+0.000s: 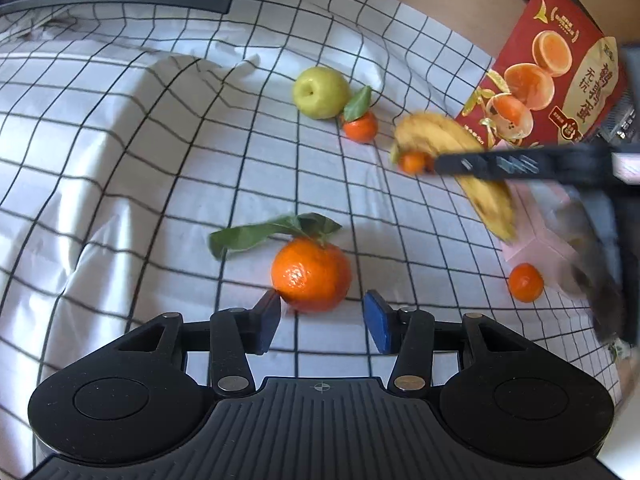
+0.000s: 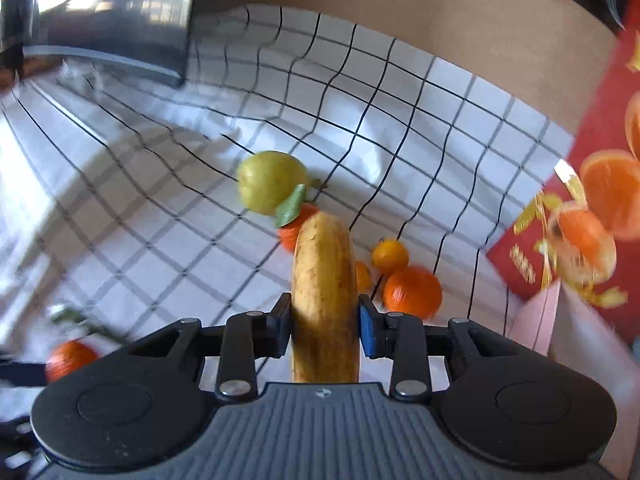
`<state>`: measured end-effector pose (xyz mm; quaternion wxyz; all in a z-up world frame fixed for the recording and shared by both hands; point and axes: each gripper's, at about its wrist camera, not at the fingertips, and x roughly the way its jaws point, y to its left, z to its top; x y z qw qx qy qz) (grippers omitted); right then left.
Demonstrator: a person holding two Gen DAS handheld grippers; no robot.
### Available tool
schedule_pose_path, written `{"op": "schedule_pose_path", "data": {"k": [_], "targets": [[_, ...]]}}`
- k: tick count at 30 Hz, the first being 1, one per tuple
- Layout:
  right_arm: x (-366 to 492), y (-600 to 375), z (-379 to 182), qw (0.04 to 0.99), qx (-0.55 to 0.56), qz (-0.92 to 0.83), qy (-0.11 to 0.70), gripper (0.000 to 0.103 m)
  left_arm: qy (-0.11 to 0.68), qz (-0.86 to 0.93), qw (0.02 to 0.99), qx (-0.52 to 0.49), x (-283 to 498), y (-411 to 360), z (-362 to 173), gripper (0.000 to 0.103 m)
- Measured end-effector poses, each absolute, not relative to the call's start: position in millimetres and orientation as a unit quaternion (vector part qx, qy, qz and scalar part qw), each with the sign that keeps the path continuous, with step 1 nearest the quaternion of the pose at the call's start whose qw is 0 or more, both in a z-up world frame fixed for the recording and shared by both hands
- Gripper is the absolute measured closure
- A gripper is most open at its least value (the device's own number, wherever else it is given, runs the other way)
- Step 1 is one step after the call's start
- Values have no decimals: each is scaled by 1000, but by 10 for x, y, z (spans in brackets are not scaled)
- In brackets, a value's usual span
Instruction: Organize fruits
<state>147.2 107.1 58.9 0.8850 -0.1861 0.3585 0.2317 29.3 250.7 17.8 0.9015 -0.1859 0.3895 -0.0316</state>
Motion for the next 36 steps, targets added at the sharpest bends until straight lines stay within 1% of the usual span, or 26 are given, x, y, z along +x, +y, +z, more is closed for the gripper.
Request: {"op": "schedule_pose_path", "data": {"k": [4,10,15,20,22,26,31,36], "targets": [[1244,764,595,873,-102,247,407,70,379,-34,905,-191,395,2496,216,52],[1062,329,396,854,1,249,456,70,371,-33,908,-194,515,2483,254,52],[1002,85,252,855,31,226,466,70,368,-33,910,-190,565,2472,285,52],[1007,-7,231,857,47,216,465,70,338,-23,923,-181,578,2474,427,52],[970,75,245,862,28,214,458,70,325,-19,928,-182,581,2486,494,52],[815,307,267,873,-45,226,429,69,318,-32,930,-181,582,2463,586,52],[606,569,234,878,-106,243,397,69,332,-70,923,-179,545,2332,608,52],[310,743,123,883,-162,254,360,66,351,-105,913,-180,539,2174,522,52]]}}
